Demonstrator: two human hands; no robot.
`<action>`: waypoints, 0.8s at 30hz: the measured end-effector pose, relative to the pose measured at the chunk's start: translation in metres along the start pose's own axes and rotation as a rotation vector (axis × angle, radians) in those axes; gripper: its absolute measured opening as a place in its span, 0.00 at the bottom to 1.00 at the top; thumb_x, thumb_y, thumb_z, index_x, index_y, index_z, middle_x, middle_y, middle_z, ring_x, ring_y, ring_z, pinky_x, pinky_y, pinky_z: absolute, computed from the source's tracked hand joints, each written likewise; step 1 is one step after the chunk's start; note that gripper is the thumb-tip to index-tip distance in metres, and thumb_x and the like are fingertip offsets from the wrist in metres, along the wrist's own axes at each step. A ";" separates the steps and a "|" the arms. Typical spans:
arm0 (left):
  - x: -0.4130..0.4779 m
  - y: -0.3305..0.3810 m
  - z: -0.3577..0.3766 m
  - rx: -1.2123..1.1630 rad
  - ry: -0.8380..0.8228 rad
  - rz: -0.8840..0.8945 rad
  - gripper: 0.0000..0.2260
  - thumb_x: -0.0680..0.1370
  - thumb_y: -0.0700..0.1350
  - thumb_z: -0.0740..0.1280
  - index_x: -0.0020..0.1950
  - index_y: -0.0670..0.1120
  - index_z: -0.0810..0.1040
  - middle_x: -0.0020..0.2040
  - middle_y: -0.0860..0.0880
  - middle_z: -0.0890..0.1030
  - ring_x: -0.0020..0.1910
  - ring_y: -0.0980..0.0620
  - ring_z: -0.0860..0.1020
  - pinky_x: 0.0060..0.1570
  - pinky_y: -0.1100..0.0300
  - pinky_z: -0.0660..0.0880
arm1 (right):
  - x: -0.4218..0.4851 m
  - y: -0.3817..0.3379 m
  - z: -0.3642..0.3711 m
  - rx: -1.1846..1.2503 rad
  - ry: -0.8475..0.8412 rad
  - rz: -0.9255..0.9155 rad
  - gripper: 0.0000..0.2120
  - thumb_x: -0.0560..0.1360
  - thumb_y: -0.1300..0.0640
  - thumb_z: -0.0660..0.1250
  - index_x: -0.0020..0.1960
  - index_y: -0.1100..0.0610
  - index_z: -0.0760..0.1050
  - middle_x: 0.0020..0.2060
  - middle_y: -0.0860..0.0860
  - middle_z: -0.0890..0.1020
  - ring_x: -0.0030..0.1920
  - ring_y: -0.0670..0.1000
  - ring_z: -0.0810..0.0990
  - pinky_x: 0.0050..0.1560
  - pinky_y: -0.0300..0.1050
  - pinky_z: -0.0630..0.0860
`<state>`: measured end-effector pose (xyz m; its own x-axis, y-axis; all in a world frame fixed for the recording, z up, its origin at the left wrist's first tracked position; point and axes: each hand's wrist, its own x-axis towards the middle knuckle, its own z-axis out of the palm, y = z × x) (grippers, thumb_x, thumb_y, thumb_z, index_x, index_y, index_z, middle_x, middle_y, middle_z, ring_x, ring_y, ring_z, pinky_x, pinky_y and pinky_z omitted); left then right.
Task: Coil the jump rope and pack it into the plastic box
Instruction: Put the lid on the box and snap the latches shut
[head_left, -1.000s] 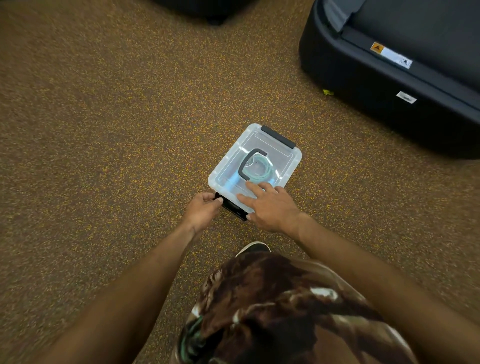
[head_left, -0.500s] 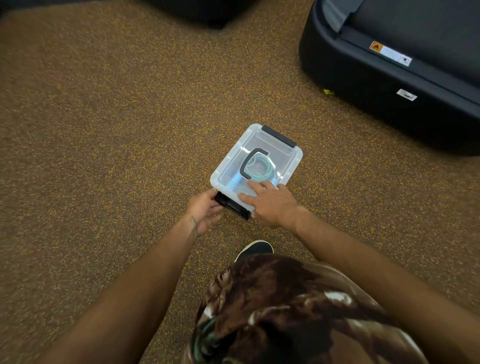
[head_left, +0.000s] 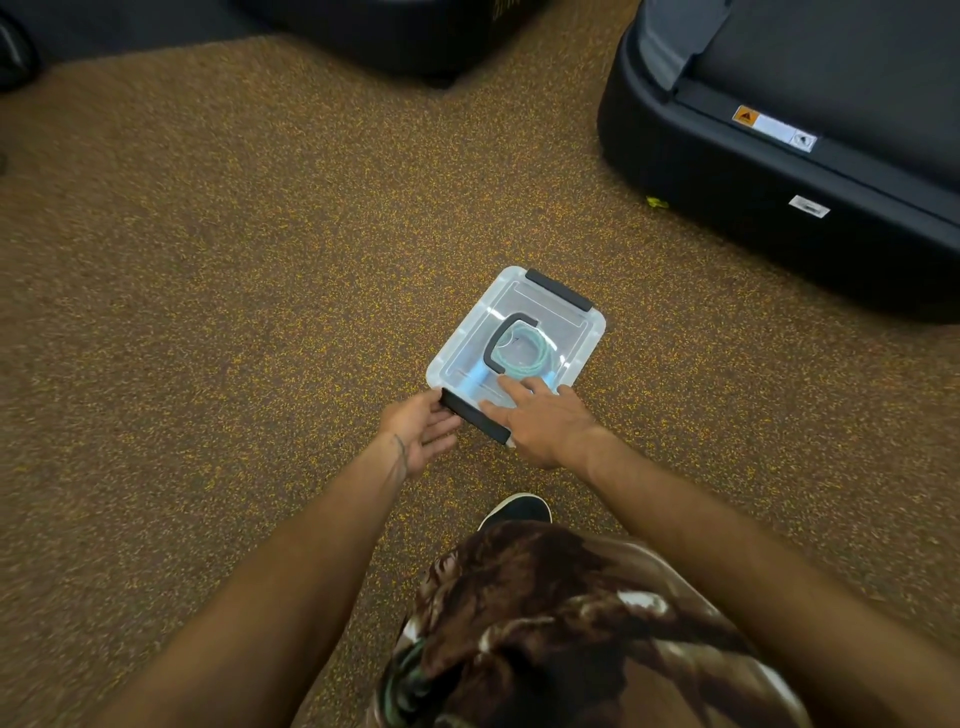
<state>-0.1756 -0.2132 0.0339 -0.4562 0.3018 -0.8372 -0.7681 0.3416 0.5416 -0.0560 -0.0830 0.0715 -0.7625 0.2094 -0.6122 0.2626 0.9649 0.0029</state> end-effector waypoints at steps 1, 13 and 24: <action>0.001 0.001 0.001 -0.004 0.011 -0.003 0.14 0.82 0.44 0.65 0.64 0.39 0.77 0.59 0.39 0.82 0.51 0.46 0.83 0.49 0.51 0.81 | 0.000 0.000 0.000 0.004 0.000 -0.001 0.31 0.82 0.50 0.59 0.81 0.43 0.49 0.82 0.53 0.46 0.79 0.61 0.50 0.72 0.66 0.61; 0.002 0.003 0.005 -0.037 0.054 -0.016 0.16 0.79 0.45 0.70 0.63 0.37 0.77 0.50 0.39 0.84 0.47 0.45 0.85 0.42 0.54 0.82 | 0.004 -0.003 0.002 0.117 0.130 0.044 0.31 0.75 0.38 0.66 0.76 0.43 0.63 0.77 0.50 0.62 0.73 0.58 0.66 0.66 0.59 0.70; -0.002 0.014 0.014 0.021 0.064 -0.052 0.24 0.75 0.49 0.74 0.64 0.36 0.75 0.57 0.36 0.82 0.44 0.45 0.83 0.37 0.56 0.80 | 0.007 0.006 0.005 0.143 0.113 0.003 0.31 0.78 0.39 0.64 0.78 0.44 0.61 0.80 0.48 0.59 0.76 0.57 0.63 0.71 0.59 0.66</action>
<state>-0.1791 -0.1966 0.0446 -0.4440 0.2256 -0.8672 -0.7825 0.3739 0.4979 -0.0568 -0.0764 0.0634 -0.8210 0.2363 -0.5197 0.3401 0.9336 -0.1127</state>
